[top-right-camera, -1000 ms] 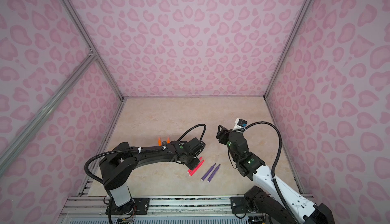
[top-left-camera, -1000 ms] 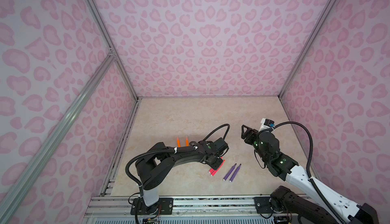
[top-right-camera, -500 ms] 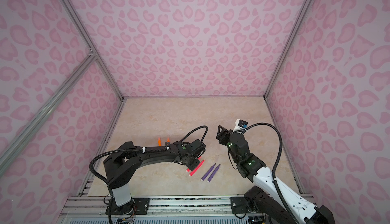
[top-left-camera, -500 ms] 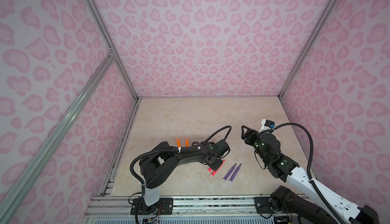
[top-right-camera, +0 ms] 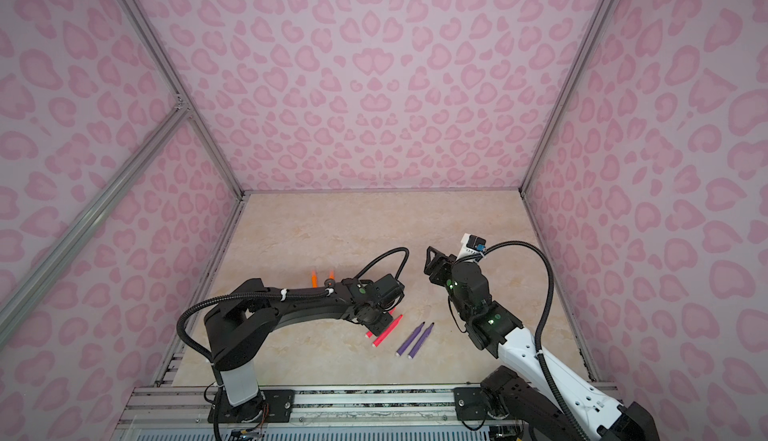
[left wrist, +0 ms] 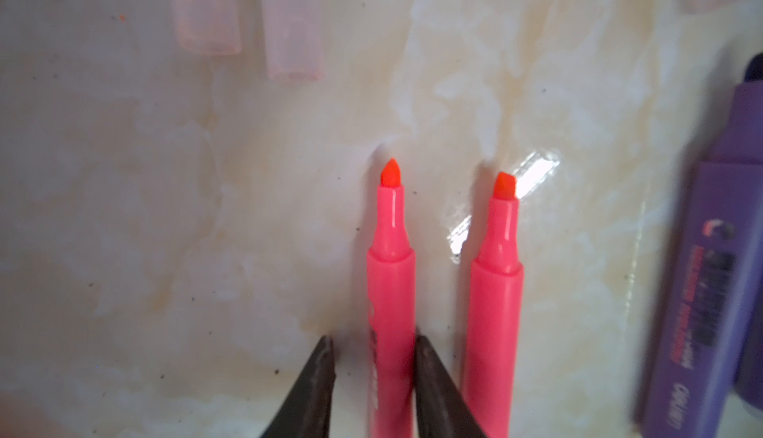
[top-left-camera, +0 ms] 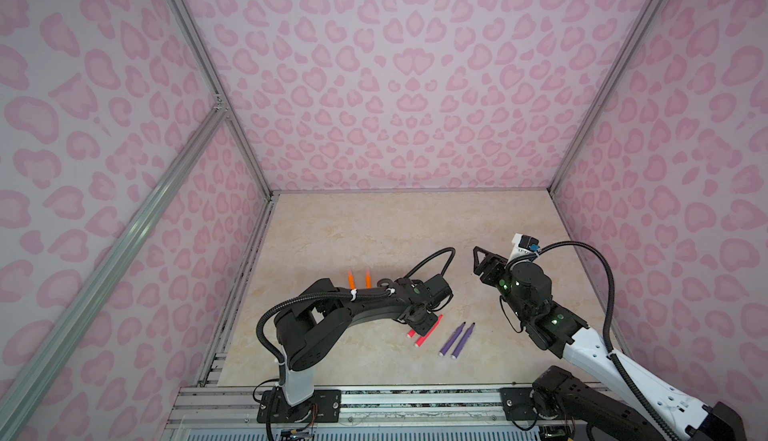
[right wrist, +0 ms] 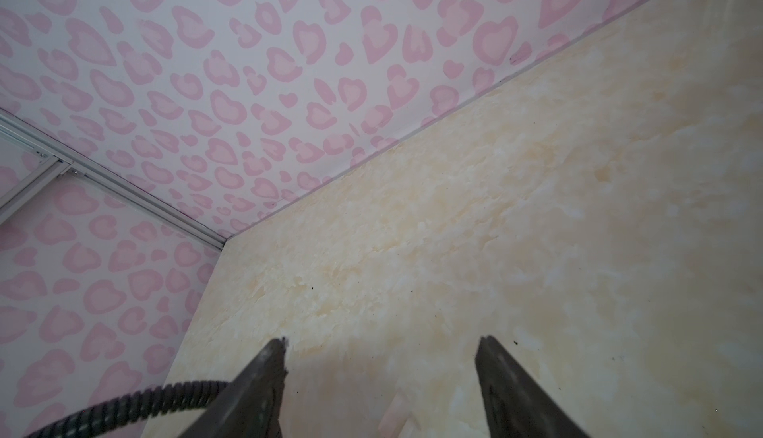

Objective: Insert the pens into the pen caps

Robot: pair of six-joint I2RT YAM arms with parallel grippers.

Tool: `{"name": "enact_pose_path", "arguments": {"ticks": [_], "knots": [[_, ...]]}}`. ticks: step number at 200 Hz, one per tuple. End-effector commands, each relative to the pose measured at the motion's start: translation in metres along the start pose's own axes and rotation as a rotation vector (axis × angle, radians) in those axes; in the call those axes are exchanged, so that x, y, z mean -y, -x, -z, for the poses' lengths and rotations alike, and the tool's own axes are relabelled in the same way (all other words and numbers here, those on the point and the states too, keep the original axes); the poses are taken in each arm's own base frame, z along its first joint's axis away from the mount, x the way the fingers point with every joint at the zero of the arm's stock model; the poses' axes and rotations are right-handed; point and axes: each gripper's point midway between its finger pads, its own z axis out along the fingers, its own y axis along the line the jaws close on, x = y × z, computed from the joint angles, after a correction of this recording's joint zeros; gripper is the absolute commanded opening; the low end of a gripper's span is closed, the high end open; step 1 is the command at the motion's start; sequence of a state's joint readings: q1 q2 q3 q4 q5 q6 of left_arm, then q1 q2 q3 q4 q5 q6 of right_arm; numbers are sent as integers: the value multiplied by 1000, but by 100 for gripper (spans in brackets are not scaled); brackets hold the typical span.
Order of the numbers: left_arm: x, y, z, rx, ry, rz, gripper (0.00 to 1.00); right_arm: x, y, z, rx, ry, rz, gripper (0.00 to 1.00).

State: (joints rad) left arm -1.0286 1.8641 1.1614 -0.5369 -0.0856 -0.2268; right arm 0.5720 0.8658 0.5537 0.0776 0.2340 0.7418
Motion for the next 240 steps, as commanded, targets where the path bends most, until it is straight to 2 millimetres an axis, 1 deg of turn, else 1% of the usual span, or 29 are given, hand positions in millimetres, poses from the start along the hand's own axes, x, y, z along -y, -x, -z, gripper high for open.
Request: {"name": "enact_pose_path", "arguments": {"ticks": [1, 10, 23, 44, 56, 72, 82, 95, 110, 127, 140, 155, 174, 187, 195, 214, 229, 240], "knots": [[-4, -4, -2, -24, 23, -10, 14, -6, 4, 1, 4, 15, -2, 74], [-3, -4, -2, -22, 18, -8, 7, -6, 4, 1, 5, 18, -3, 74], [-3, -3, -2, -15, 11, -2, 4, -5, 3, 2, 12, 24, -9, 74], [-9, 0, 1, 5, 3, 31, 3, -5, 5, 2, 23, 26, -7, 74], [-15, 4, 8, 38, -8, 71, 3, -7, 8, 2, 18, 17, -3, 74], [-31, 13, 25, 121, 8, 138, 3, -10, 5, 1, 1, 32, -5, 74], [-41, 19, 41, 197, 28, 170, 3, -14, 1, 0, -8, 54, -13, 74], [-46, 23, 68, 312, 27, 189, 3, -22, -2, -1, -18, 79, -15, 74], [-54, 28, 103, 469, 22, 215, 3, -37, -4, -1, -30, 107, -1, 74], [-67, 24, 135, 614, 46, 261, 3, -62, -9, 0, -49, 147, 38, 74], [-73, 20, 154, 697, 45, 290, 3, -84, -21, 3, -72, 200, 69, 74], [-74, 16, 170, 775, 20, 302, 3, -108, -38, 6, -89, 251, 110, 76], [-76, 12, 183, 848, 1, 313, 3, -139, -57, 5, -128, 306, 161, 79], [-79, 9, 188, 873, 7, 330, 3, -154, -70, 3, -154, 332, 184, 80], [-80, 8, 190, 885, 4, 336, 3, -160, -78, 0, -171, 343, 188, 80], [-76, 9, 192, 893, -19, 326, 3, -173, -98, -6, -216, 383, 179, 76], [-75, 9, 192, 894, -21, 321, 3, -182, -108, -8, -243, 398, 174, 74], [-77, 9, 190, 891, -12, 324, 3, -185, -116, -10, -258, 398, 174, 74]]}}
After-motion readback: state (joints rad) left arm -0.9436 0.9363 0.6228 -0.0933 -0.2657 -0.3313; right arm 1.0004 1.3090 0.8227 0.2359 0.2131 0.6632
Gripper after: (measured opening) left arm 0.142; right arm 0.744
